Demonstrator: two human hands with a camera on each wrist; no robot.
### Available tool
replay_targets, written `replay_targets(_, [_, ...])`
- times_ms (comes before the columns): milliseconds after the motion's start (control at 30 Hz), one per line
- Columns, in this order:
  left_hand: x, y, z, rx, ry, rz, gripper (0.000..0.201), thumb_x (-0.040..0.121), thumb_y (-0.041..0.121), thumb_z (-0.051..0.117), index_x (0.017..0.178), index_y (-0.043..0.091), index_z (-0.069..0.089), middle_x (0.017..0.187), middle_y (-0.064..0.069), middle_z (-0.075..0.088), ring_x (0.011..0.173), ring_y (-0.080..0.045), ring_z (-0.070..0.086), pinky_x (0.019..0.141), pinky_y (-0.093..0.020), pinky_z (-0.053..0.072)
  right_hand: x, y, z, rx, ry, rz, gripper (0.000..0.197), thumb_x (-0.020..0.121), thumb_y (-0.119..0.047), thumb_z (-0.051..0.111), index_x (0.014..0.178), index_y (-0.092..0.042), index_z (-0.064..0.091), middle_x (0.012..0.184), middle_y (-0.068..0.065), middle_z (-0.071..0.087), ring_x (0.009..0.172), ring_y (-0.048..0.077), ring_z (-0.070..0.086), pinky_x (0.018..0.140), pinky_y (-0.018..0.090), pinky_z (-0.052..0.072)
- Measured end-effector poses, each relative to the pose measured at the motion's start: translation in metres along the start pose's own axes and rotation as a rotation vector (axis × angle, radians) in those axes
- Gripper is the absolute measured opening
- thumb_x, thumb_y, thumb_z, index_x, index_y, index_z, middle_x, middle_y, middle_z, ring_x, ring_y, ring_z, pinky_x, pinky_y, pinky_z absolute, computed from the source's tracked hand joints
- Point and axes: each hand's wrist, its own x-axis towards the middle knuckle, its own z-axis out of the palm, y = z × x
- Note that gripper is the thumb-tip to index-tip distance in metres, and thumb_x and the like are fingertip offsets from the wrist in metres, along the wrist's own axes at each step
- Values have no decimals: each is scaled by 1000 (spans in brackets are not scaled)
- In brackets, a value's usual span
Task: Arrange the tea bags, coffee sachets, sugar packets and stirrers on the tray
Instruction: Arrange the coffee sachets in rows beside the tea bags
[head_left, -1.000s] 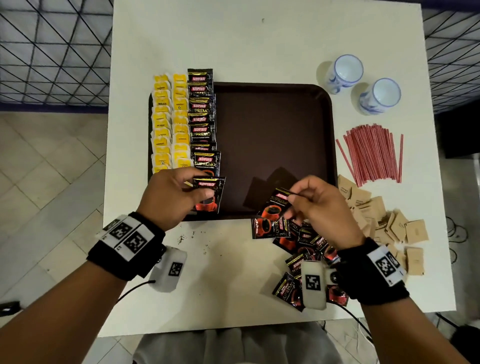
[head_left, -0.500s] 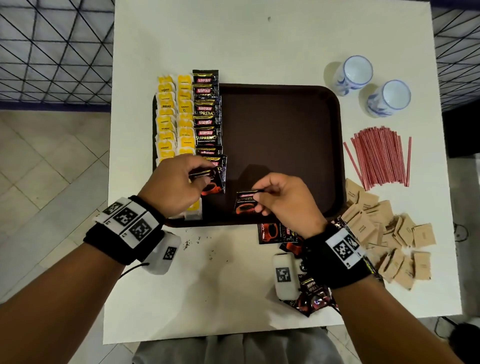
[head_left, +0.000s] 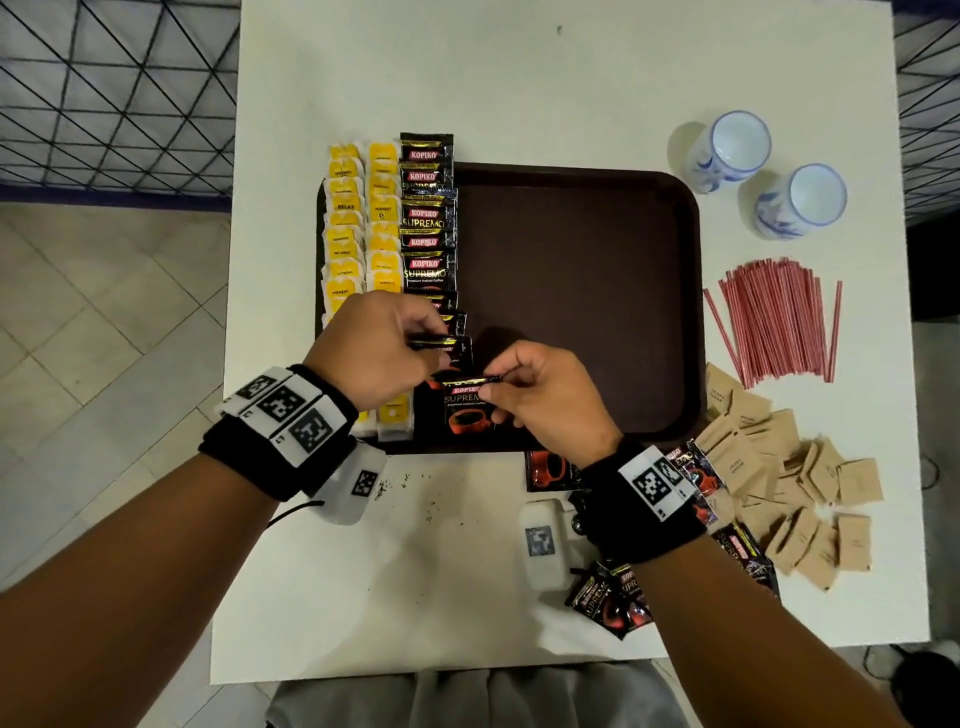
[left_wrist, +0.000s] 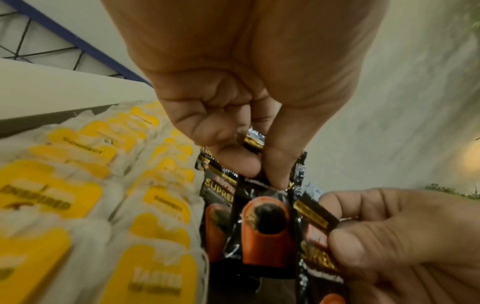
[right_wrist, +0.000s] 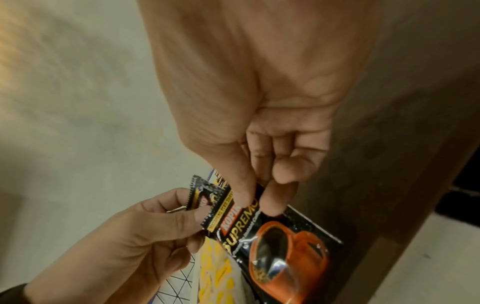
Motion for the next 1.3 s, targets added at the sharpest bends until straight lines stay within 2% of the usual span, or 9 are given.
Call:
replay_targets(100, [0, 2, -6, 9, 29, 20, 10, 77, 21, 76, 84, 27, 74, 77, 13, 71, 74, -2, 66, 69, -21, 49, 0, 1, -1, 19, -6, 15, 8, 88, -5, 73, 92, -7, 67, 75, 8, 71, 60, 16, 67, 49, 24, 48])
replay_targets(233, [4, 7, -11, 98, -48, 9, 13, 81, 15, 65, 82, 24, 74, 68, 6, 69, 65, -5, 62, 59, -22, 47, 0, 2, -4, 30, -18, 5, 8, 88, -4, 73, 94, -4, 67, 76, 12, 70, 59, 15, 66, 48, 23, 48])
replay_targets(400, [9, 9, -11, 206, -201, 5, 20, 81, 6, 54, 80, 15, 72, 82, 0, 60, 82, -20, 57, 69, -30, 47, 2, 4, -2, 36, -44, -10, 8, 87, -4, 74, 92, -2, 68, 75, 12, 69, 58, 14, 65, 49, 24, 48])
replay_targets(533, [11, 5, -10, 234, -236, 45, 34, 78, 4, 55, 103, 19, 73, 95, 3, 67, 91, -16, 60, 80, -27, 49, 6, 6, 1, 35, -58, -12, 7, 86, -3, 74, 90, 0, 69, 72, 10, 69, 57, 15, 64, 49, 25, 48])
replay_targets(600, [11, 2, -9, 219, -211, 43, 37, 77, 5, 60, 108, 25, 68, 94, 8, 66, 87, -11, 61, 78, -26, 49, 9, 7, 5, 36, -63, -3, 5, 86, -2, 74, 88, -2, 69, 70, 8, 68, 57, 15, 64, 48, 23, 48])
replay_targets(667, [11, 0, -7, 191, -176, 53, 31, 77, 7, 67, 99, 28, 62, 83, 9, 63, 74, -9, 60, 67, -25, 48, 12, 8, 8, 43, -64, 10, 7, 86, -2, 74, 85, -7, 69, 69, 6, 68, 56, 15, 65, 47, 22, 48])
replay_targets(800, [8, -3, -5, 176, -114, 95, 24, 77, 7, 69, 91, 26, 63, 77, 10, 65, 67, -1, 59, 61, -21, 46, 16, 8, 13, 31, -36, 18, 14, 86, -2, 75, 83, -13, 66, 71, 7, 68, 55, 16, 66, 46, 23, 49])
replay_targets(1100, [11, -10, 1, 227, 3, 162, 22, 79, 5, 66, 94, 20, 74, 86, 1, 64, 77, -15, 62, 72, -36, 55, 18, 1, 24, -35, 25, 63, 22, 86, -7, 75, 85, -21, 59, 71, 3, 66, 52, 12, 66, 47, 21, 49])
replay_targets(1300, [10, -14, 2, 278, 55, 177, 20, 80, 8, 67, 95, 18, 75, 90, 1, 63, 77, -16, 61, 72, -34, 54, 17, -3, 30, -63, 36, 70, 21, 87, -8, 75, 87, -23, 59, 66, -2, 67, 54, 12, 68, 54, 26, 57])
